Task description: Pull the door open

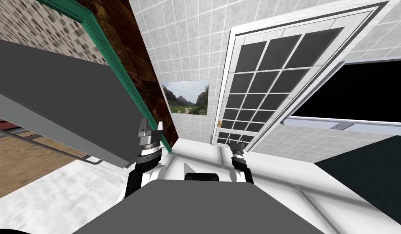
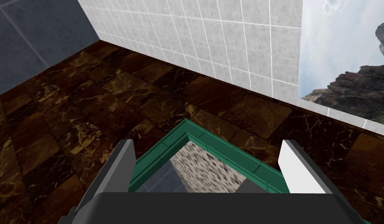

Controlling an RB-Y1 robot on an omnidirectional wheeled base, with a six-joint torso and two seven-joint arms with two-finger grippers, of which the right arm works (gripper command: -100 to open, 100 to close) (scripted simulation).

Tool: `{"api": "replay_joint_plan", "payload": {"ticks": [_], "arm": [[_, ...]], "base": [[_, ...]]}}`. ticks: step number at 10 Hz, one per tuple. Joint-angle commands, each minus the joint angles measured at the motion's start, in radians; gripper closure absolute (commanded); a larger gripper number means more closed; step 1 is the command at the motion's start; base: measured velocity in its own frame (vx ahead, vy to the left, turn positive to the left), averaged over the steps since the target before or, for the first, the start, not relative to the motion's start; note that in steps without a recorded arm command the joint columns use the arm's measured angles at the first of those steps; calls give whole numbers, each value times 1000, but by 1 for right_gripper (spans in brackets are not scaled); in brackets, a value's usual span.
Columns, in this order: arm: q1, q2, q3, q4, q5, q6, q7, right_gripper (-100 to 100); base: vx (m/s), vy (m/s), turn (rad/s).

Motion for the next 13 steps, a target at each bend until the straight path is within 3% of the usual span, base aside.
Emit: {"api": "replay_joint_plan", "payload": {"ticks": [1, 13], "arm": [[-7, -6, 2, 39, -26, -16, -35, -100], [-70, -31, 20, 312, -200, -117, -246, -100]], "base": [[86, -48, 151], [86, -48, 157]]}}
